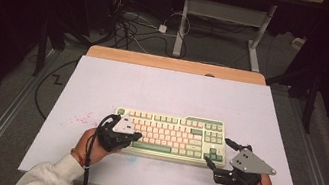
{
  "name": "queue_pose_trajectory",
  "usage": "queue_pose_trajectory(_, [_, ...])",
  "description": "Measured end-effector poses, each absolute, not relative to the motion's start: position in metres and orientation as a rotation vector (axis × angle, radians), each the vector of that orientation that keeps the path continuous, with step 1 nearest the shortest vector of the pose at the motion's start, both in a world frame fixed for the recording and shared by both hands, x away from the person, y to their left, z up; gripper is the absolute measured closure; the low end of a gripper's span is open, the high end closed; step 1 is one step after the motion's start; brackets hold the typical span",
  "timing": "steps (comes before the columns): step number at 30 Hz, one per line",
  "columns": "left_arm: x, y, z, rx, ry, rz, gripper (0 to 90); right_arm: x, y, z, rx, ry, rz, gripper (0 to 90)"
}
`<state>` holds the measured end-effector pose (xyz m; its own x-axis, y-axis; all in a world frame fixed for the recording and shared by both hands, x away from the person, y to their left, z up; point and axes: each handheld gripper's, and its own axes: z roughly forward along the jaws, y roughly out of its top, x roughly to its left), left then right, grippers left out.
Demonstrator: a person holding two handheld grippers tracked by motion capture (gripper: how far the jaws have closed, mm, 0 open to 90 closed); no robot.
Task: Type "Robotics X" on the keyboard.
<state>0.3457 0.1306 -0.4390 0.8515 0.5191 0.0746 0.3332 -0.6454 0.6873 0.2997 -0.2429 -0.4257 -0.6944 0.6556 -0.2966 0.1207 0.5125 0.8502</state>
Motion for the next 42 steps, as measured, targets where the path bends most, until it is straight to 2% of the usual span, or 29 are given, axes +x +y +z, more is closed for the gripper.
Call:
queue_pose_trajectory(9, [0.356,0.119,-0.451,2.404,0.624,0.355,87.7,0.300,-0.241,-0.430,0.610,2.167,1.115,20.3])
queue_pose_trajectory(42, [0.345,0.131,-0.438,2.345,0.617,0.454,87.7,0.300,-0.239,-0.431,0.609,2.165,1.097,21.4])
